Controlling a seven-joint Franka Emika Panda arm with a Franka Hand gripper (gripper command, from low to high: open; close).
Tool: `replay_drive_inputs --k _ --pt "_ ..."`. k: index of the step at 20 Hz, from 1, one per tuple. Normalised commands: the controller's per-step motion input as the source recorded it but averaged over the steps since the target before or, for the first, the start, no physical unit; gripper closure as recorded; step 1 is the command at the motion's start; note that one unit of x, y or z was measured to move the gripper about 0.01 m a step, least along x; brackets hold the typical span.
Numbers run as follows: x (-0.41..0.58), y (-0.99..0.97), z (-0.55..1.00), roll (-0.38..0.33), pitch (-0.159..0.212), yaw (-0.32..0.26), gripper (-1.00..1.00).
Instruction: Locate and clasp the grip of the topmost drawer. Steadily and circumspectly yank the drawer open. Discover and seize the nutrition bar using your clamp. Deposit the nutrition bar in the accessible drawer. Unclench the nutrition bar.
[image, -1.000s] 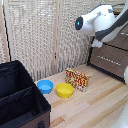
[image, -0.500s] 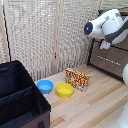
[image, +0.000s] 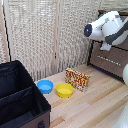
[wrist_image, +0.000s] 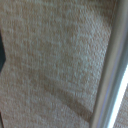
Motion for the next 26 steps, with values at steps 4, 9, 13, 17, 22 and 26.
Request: replay_drive_inputs --k 4,9,13,17,22,26 --pt "-0.198 -0.08 0.14 0.087 0.0 0.023 1.0" --pt "-0.121 -0.1 0.16 0.083 0.001 0.02 1.0" --pt "0.074 0.17 0.16 0.179 0.013 -0.016 1.0" --pt "0.079 0.78 -0.06 0.133 0.008 -0.033 1.0" --pt "0.004 0.99 -0.1 0.003 0.0 -0.001 1.0" --pt "0.0 0.94 -0.01 -0.001 0.0 -0.003 1.0"
